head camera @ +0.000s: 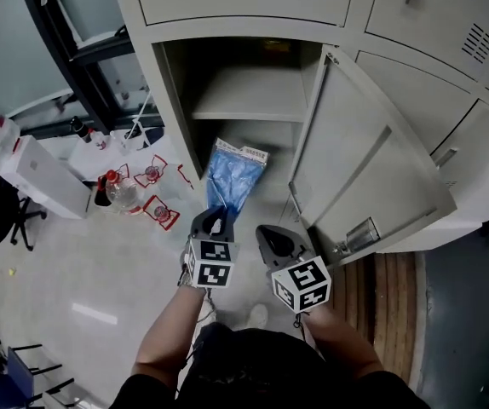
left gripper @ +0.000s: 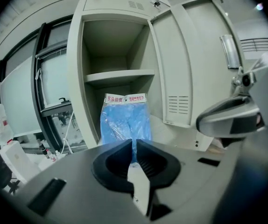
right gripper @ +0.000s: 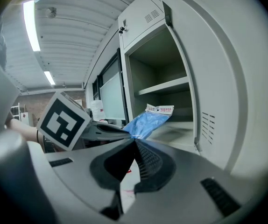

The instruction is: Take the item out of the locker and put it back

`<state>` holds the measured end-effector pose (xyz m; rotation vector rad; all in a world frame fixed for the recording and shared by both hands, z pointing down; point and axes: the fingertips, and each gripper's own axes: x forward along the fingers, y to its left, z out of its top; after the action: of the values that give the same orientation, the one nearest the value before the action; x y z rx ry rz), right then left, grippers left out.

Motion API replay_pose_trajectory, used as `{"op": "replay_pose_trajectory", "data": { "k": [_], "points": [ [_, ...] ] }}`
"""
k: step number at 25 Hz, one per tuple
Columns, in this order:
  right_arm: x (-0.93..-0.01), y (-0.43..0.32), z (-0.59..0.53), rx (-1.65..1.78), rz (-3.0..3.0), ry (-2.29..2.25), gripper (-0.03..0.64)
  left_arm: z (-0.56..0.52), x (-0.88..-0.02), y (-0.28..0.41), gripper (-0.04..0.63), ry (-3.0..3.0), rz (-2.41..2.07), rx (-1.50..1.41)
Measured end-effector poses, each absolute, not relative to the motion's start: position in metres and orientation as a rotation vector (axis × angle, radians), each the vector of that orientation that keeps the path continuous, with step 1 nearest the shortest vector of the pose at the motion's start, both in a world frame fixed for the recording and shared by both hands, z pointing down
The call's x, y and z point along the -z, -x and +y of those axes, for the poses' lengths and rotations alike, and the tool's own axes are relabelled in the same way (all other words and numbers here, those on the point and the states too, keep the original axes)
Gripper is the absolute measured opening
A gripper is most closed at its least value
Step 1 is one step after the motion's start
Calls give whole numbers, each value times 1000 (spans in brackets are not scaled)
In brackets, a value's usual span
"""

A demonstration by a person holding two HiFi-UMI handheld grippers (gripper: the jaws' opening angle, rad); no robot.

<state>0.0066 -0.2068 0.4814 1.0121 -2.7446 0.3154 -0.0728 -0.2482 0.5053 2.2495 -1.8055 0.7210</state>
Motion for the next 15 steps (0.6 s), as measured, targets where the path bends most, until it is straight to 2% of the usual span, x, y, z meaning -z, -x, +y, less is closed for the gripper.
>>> {"op": "replay_pose_trajectory", "data": {
  "k": [15],
  "points": [
    [-461, 26, -153, -279, -2728, -1123, 2, -129, -493, 118, 28, -2292, -1767, -670]
  ]
}}
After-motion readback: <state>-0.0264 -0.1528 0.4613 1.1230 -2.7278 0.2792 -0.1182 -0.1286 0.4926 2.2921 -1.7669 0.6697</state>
